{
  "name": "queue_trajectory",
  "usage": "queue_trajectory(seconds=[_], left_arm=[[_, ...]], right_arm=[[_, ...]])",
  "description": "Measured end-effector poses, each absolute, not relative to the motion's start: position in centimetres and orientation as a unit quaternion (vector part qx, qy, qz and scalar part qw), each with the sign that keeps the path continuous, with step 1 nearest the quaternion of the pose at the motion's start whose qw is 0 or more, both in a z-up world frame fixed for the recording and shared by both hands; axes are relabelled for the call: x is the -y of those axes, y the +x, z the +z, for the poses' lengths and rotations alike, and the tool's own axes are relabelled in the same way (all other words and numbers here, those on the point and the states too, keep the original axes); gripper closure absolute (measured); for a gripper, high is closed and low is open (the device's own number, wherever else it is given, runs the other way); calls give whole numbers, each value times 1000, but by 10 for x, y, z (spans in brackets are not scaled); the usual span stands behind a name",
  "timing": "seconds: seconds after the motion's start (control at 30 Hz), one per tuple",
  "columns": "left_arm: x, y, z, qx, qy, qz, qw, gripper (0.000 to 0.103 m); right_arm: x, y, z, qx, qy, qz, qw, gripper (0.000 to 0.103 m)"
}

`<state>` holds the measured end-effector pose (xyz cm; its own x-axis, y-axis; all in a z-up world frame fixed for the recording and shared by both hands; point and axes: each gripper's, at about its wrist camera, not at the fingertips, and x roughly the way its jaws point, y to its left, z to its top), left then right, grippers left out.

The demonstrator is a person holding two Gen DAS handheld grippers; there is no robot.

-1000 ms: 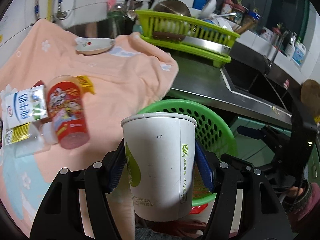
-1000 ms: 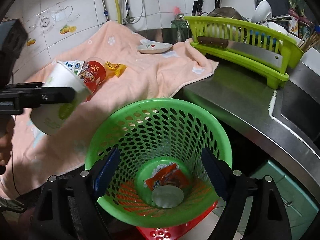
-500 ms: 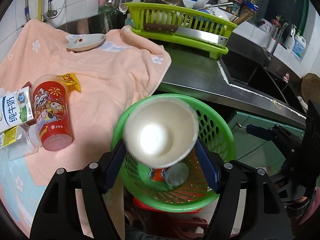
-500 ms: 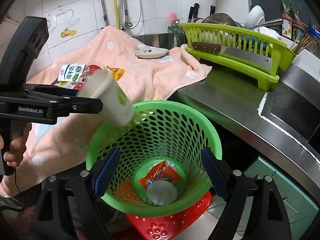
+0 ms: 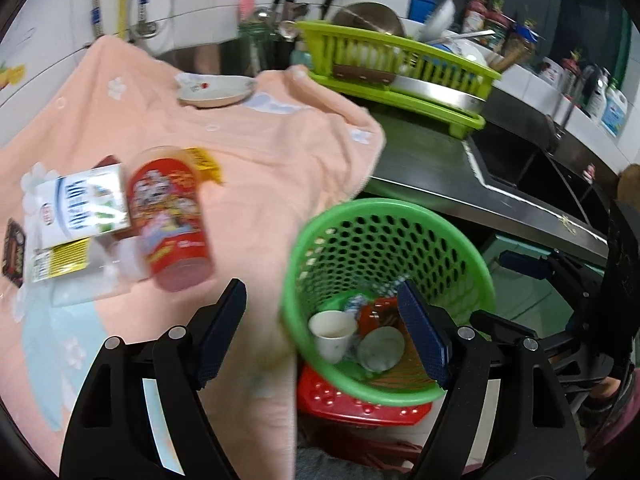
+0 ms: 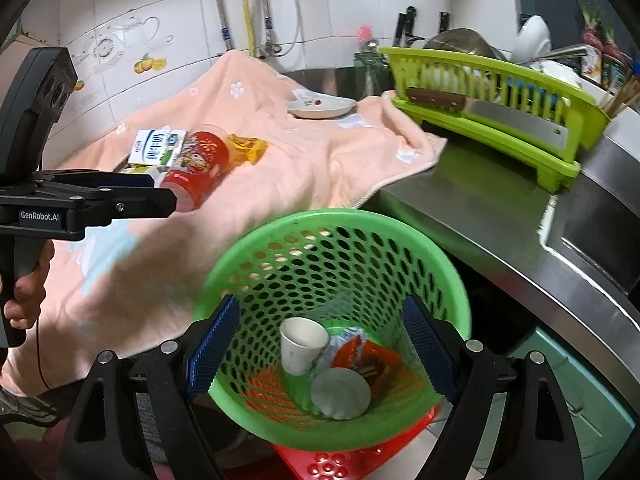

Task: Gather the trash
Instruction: 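Grasp the red printed cup with the right tool while the left tool reaches the milk carton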

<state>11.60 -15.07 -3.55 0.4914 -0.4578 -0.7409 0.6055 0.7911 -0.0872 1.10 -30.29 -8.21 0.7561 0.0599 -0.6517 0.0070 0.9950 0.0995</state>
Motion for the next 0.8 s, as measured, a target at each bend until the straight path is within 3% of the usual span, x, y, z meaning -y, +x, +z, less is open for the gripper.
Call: queue_trajectory(seconds=[0.8], left_arm=[[-7, 176, 3, -369, 7, -161, 915, 26]], right_arm=[[214, 141, -48, -344, 41, 131, 929, 24]])
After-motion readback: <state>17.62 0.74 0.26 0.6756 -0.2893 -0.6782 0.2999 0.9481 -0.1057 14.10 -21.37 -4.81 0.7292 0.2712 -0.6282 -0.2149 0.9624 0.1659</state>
